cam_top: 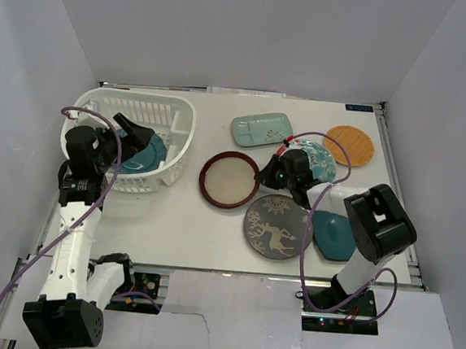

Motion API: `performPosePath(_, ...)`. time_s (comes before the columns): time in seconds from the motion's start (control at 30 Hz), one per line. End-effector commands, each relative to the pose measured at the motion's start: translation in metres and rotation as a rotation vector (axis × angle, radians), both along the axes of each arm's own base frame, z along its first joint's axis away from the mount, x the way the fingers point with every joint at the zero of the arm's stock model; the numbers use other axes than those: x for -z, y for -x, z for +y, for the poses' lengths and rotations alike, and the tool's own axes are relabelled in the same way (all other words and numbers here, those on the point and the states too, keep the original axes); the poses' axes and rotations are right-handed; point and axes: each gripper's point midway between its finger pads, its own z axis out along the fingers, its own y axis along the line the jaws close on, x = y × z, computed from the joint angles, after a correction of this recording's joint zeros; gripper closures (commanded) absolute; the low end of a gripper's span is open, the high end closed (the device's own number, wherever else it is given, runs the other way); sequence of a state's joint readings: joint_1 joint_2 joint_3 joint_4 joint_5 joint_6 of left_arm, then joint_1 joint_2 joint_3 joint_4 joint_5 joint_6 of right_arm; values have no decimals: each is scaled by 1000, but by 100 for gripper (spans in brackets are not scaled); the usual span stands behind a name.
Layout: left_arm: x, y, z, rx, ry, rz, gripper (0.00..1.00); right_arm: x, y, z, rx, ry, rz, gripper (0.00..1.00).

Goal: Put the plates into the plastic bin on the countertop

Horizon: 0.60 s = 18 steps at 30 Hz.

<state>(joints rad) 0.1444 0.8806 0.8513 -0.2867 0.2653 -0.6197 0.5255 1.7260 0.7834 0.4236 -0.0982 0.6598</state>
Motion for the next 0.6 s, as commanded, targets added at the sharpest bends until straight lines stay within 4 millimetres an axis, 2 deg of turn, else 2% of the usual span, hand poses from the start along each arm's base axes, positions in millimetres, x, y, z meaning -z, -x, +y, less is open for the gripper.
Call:
performPosePath(0.0, -55, 20, -55, 288, 18, -126, 7, -86, -10, 11, -32, -150, -194, 92)
performPosePath(0.03, -59, 29, -72, 394, 40, -130, 8, -114, -7, 10, -37, -188, -245, 92)
performPosePath(0.1, -59, 42, -91, 510, 63, -124, 9, -132, 2, 5, -40, -216, -274, 92)
performPosePath(0.13, -56, 48, -98, 555, 75, -114, 9, -153, 8, -1, -47, -248, -309, 92)
performPosePath(0.2, -46, 61, -110, 629, 86, -87, 11, -158, 19, -12, -60, -275, -300, 92)
performPosePath(0.23, -42, 66, -112, 640, 84, -76, 11, -173, 26, -17, -69, -295, -330, 92)
performPosePath(0.3, -24, 70, -113, 637, 90, -33, 11, -172, 38, -24, -83, -293, -309, 92)
performPosePath(0.33, -20, 75, -119, 667, 95, -23, 10, -183, 45, -26, -94, -305, -332, 92)
performPosePath(0.4, -8, 82, -131, 720, 109, 11, 10, -187, 55, -26, -131, -319, -323, 92)
performPosePath(0.43, 1, 84, -134, 728, 114, 37, 9, -196, 60, -28, -139, -333, -340, 92)
performPosePath(0.57, 25, 84, -153, 761, 112, 111, 8, -211, 75, -24, -200, -384, -345, 92)
